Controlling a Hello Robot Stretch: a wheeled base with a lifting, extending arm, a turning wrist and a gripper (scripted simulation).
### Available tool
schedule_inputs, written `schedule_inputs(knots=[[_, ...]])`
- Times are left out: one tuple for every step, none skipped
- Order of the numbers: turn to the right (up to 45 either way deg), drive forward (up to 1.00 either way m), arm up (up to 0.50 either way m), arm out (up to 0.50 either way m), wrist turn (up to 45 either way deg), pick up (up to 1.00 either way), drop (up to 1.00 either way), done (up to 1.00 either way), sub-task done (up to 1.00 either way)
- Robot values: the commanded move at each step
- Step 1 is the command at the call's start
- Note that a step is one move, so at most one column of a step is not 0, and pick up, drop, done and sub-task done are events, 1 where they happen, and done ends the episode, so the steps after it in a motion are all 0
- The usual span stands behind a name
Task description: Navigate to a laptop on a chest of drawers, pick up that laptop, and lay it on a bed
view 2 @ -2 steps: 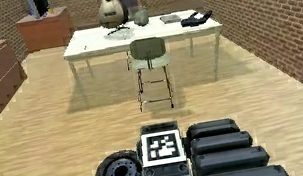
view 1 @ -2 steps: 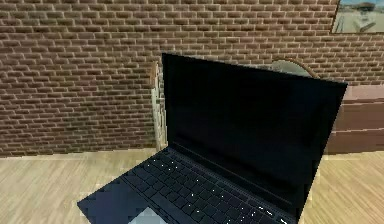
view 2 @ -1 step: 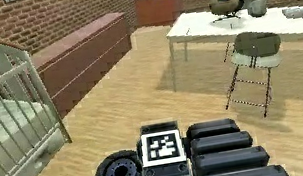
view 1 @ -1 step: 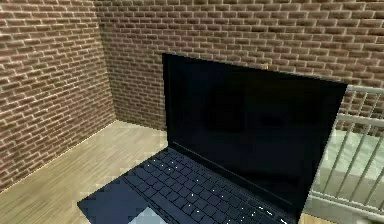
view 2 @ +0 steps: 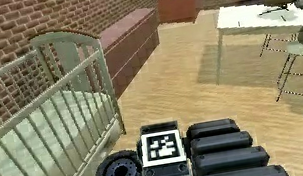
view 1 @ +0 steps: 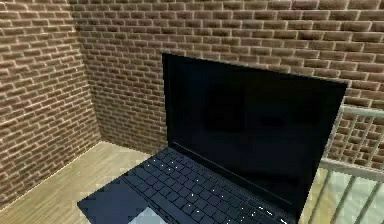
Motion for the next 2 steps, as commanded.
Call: schedule_inputs(knots=[[-45.0, 0.00, 0.00, 0.00, 0.0, 0.00, 0.00, 0.00, 0.00], [-18.0, 0.00, 0.00, 0.00, 0.0, 0.00, 0.00, 0.00, 0.00]])
